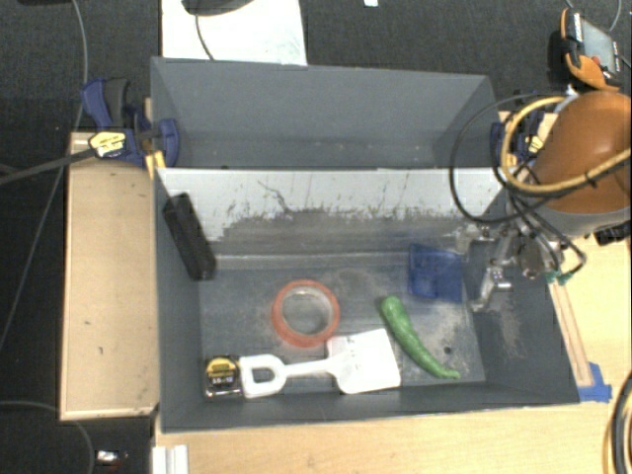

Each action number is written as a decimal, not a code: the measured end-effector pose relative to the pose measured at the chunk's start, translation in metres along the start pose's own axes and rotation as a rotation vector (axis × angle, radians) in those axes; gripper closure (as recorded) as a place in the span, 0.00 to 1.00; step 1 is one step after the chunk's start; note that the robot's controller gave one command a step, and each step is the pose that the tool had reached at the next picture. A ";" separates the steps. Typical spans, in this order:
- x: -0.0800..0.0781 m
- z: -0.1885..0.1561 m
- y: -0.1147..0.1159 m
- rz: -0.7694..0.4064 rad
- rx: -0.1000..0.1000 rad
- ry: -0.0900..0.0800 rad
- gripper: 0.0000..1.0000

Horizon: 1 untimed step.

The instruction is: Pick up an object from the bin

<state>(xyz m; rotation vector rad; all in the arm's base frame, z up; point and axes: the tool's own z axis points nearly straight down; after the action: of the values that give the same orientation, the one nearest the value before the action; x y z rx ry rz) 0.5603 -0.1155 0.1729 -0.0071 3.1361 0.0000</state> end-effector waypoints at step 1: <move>0.005 -0.001 0.003 0.012 0.002 -0.005 0.00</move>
Offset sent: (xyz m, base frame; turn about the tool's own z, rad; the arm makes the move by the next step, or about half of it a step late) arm 0.0093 0.0015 -0.0340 -0.2590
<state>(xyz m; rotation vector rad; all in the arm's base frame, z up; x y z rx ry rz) 0.5556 -0.1122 0.1736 0.0114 3.1308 -0.0032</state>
